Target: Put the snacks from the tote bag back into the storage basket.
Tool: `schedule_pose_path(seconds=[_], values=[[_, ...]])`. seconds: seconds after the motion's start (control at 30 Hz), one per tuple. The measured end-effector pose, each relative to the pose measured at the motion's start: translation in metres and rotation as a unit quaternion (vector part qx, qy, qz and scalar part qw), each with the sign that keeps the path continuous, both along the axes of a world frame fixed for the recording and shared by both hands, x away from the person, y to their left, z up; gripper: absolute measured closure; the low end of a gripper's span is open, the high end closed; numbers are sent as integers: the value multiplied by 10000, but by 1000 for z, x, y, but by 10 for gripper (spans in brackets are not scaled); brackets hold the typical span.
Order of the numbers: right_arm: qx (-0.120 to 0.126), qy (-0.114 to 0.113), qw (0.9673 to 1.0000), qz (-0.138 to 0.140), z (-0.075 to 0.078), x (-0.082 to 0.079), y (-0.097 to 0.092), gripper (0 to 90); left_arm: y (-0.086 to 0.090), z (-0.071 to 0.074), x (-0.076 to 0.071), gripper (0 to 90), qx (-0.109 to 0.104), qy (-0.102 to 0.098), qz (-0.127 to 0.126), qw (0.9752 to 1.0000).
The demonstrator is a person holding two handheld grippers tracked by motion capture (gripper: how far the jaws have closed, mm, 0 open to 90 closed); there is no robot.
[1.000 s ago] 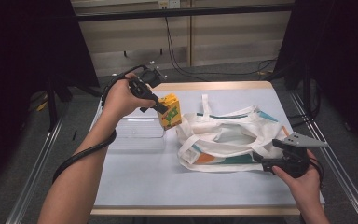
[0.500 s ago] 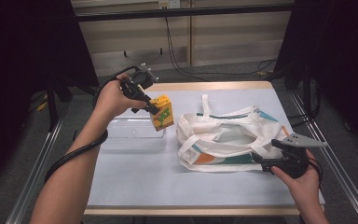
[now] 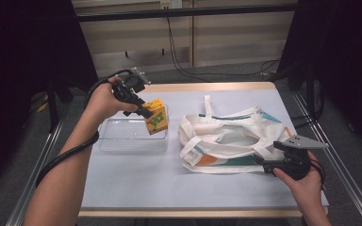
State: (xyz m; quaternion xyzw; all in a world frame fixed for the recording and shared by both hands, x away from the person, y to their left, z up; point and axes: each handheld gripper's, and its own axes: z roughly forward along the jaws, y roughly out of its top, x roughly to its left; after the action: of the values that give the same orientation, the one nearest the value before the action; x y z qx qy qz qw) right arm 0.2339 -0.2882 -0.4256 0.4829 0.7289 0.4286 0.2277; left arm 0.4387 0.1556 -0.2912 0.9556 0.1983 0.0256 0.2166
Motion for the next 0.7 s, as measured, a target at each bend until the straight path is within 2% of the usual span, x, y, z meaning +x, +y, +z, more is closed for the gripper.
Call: schedule_pose_path(seconds=[0.07,0.1,0.37,0.4,0.47,0.5,0.53,0.6,0.63,0.67,0.7], values=[[-3,-2,10000,0,0,0,0,82,2,0,1,496,-3,-33,-63,10000],[-6,-2,10000,0,0,0,0,83,3,0,2,496,91,-20,-120,9999],[-4,5,10000,5,0,0,1,83,11,-6,4,496,55,-16,-24,10000],[-8,4,10000,4,0,0,1,83,12,-6,5,496,127,17,-78,9999],[-8,11,10000,11,-1,0,1,82,13,-9,4,496,87,30,3,10000],[-4,11,10000,6,-1,0,1,83,14,-11,5,496,86,65,-38,9999],[-7,12,10000,8,-1,0,2,82,15,-11,7,496,221,53,-177,9996],[-2,5,10000,1,-1,0,2,83,14,-16,6,496,140,29,-33,9999],[-7,12,10000,21,-1,0,2,83,15,-16,7,496,219,12,-120,9997],[-8,13,10000,24,-1,0,2,83,14,-18,7,496,124,1,-30,9999],[-15,19,10000,24,-1,0,2,83,14,-20,7,495,100,39,-71,9999]])
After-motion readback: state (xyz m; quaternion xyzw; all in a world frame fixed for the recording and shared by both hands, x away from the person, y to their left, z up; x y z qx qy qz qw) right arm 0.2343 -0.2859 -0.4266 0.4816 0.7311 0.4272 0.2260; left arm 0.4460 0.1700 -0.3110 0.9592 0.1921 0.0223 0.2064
